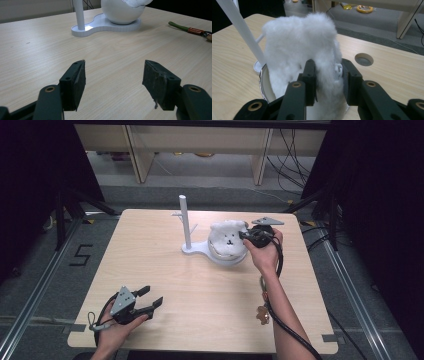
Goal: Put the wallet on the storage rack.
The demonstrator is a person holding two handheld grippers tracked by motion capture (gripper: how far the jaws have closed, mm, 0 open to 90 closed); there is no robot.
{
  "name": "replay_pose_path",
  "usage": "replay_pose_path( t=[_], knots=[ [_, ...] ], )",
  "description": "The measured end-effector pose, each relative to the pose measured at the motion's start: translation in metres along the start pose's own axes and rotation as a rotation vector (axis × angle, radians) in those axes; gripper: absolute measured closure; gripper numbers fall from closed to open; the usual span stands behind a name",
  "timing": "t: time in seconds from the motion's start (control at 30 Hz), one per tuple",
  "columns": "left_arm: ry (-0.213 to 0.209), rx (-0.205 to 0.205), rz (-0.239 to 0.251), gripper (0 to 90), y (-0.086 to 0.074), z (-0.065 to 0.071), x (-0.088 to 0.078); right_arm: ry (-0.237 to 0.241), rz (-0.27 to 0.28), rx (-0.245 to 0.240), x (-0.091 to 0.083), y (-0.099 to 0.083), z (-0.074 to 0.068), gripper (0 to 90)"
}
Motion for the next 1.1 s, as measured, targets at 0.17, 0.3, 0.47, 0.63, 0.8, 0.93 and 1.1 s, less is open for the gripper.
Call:
replay_pose_path(
  t=[0.17,0.3,0.47,0.63,0.8,0.93,1.1],
  knots=[
    [-0.003,-0.022,0.006,34.5,-0.001,0.002,0.002,0.002,0.004,-0.003,0.005,-0.001,0.003,70.3],
    [-0.004,-0.022,0.003,34.5,-0.001,0.002,0.001,0.007,0.002,0.008,0.006,-0.002,0.004,69.2],
    [-0.005,-0.019,0.003,34.5,-0.001,0.001,0.001,0.019,0.002,0.033,0.002,0.000,0.006,54.1],
    [-0.002,-0.007,0.004,34.4,-0.001,0.000,0.001,-0.013,-0.004,0.065,-0.026,-0.004,0.011,51.5],
    [0.005,0.002,-0.002,34.4,-0.001,-0.001,0.002,-0.018,-0.076,0.084,-0.046,-0.024,0.018,52.6],
    [0.005,0.009,0.005,34.3,0.001,0.000,0.002,-0.009,-0.168,0.115,-0.060,-0.049,0.022,54.2],
    [0.001,-0.016,0.008,34.3,-0.001,0.002,0.004,0.055,-0.279,0.142,-0.072,-0.083,0.023,58.6]
  ],
)
Point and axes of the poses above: each handheld gripper's, and its own axes: x roughly forward along the jaws, y roughly out of its top, z roughly to its right, the point moved 7 cm from there along x, roughly forward along the jaws, and after that the axes turned 11 degrees about -x, right-handed, at the moved point
